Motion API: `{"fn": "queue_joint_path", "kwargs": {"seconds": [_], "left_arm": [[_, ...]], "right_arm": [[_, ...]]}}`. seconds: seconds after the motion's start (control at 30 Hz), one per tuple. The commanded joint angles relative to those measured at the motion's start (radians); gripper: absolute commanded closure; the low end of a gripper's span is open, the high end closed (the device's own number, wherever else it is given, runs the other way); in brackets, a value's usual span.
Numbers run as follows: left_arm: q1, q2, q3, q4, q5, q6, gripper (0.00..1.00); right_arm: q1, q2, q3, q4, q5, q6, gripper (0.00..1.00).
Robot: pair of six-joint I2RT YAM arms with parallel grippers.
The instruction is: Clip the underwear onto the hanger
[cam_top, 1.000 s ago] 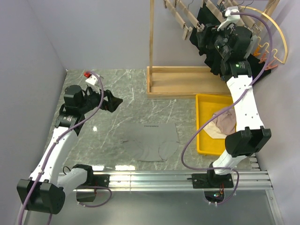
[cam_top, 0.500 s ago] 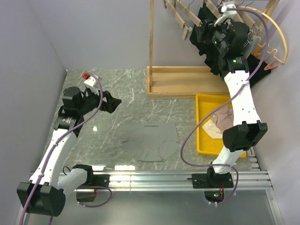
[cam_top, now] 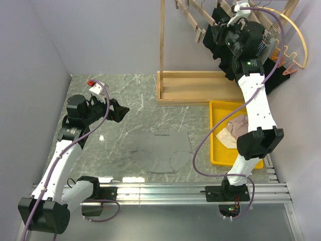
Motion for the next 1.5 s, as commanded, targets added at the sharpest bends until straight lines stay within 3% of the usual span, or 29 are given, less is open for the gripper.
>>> {"fn": "queue_joint_path", "kwargs": {"seconds": [0.0,0.4,0.6,0.8,1.17,1.27,1.47], "left_arm": [[0.006,-0.014,0.000,0.030,0.002,-0.005,0.01],[0.007,-0.014,-0.017,0.043,0.011,-0.025,0.01],[0.007,0.003,0.000,0.020,0.014,-0.009,0.01],[0.007,0.031,0.012,0.026,0.028,-0.012,0.01],[0.007,0.077,0.032,-0.008,0.112,0.035,0.04],[0.007,0.090,0.034,-0.035,0.129,0.061,0.04],[0.007,0.097,0.000,-0.054,0.281,0.153,0.08]], "right_arm": [[0.008,-0.035,0.060,0.069,0.005,0.021,1.00],[0.005,-0.136,0.017,0.138,-0.004,0.064,1.00],[-0.006,-0.260,-0.150,0.146,0.019,-0.001,1.00],[-0.020,-0.357,-0.246,0.063,0.026,-0.033,1.00],[-0.060,-0.491,-0.404,-0.099,0.201,-0.090,1.00],[-0.061,-0.547,-0.428,-0.222,0.226,-0.062,1.00],[-0.064,-0.789,-0.666,-0.385,0.132,-0.032,1.00]]}}
